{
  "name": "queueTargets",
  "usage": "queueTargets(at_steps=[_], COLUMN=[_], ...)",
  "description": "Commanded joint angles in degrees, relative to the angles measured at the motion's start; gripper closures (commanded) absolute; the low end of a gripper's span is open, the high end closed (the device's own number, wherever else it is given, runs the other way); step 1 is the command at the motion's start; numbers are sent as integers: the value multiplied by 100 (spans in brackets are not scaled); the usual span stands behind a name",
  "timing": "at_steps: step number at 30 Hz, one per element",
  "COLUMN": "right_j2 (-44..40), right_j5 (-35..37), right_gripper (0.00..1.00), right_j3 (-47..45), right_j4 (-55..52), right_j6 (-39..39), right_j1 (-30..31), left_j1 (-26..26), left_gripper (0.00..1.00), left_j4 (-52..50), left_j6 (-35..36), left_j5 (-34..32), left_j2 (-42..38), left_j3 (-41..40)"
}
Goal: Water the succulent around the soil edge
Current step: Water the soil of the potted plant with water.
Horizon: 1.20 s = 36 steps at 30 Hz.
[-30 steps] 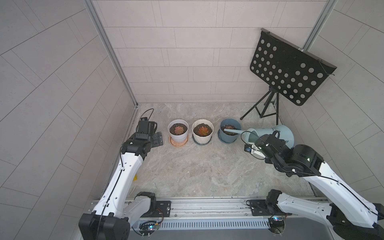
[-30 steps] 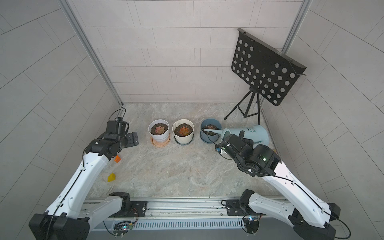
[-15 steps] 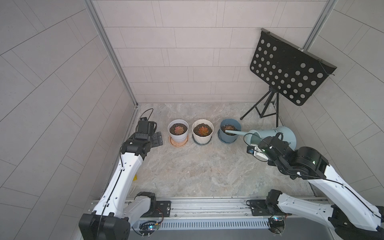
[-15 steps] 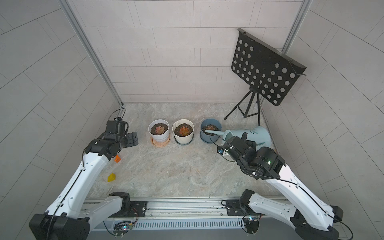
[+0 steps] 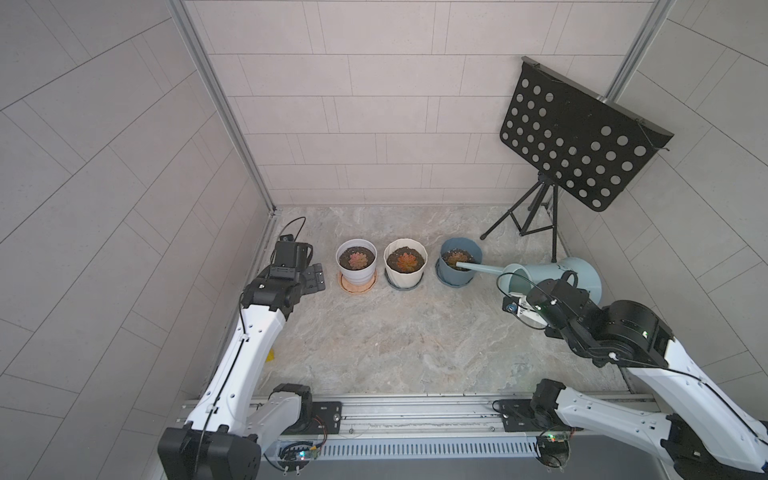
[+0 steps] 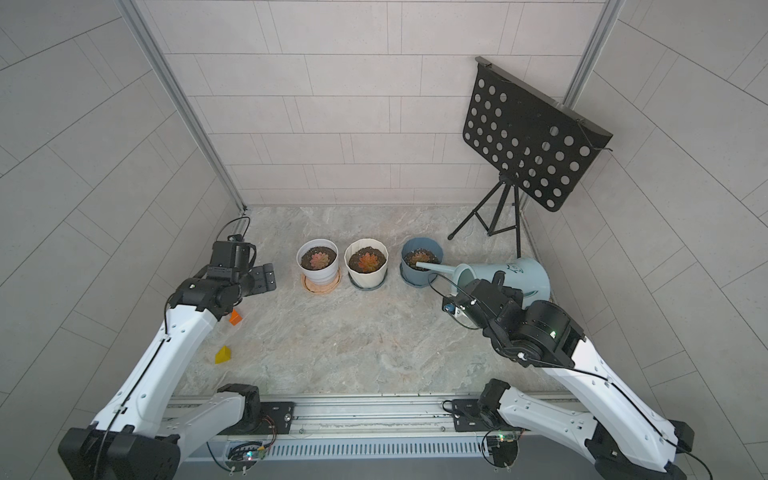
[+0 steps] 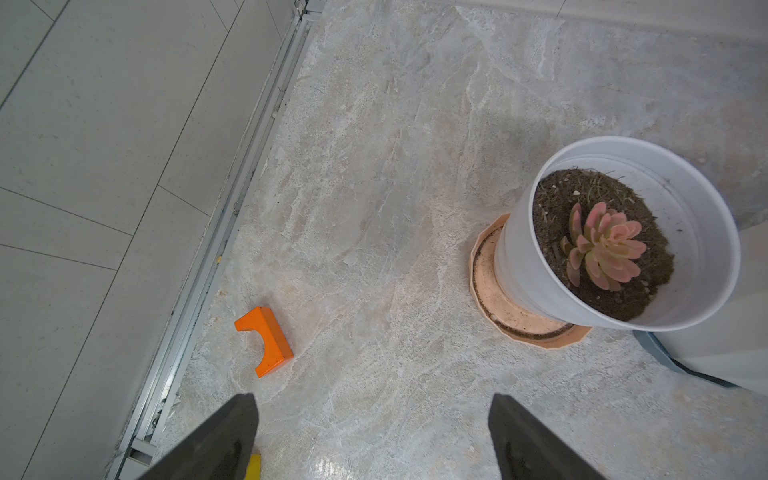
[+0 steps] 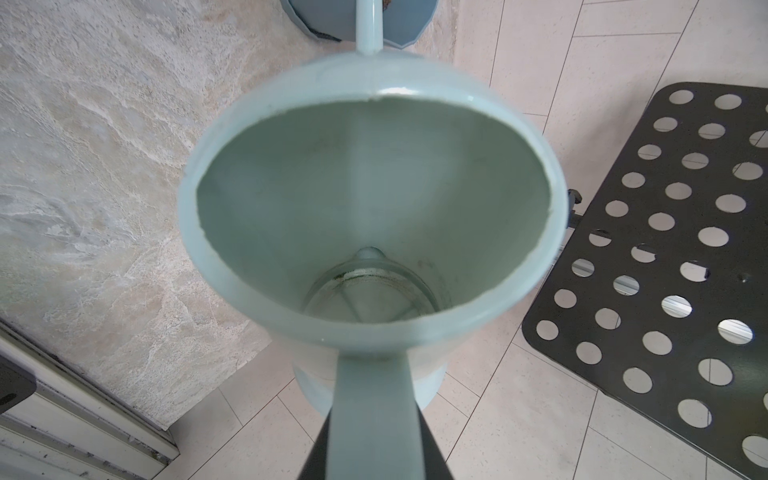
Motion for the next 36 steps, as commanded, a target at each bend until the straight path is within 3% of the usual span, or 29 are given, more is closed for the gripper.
queueTargets(at_steps=[1,22,36], right_j2=[-71,-343,-272], right_j5=[274,589,870], right_gripper=[100,100,100], right_j3=[13,121,130], right_j4=[-170,-764,-579], right_j6=[121,349,342], right_j1=[37,36,28], left_j1=[53,73,73], left_gripper=[5,5,5], left_j4=[2,20,28], left_j6=[-3,3,6], left_j5=[30,75,117], left_j2=[6,-1,7], left_j3=[57,55,48])
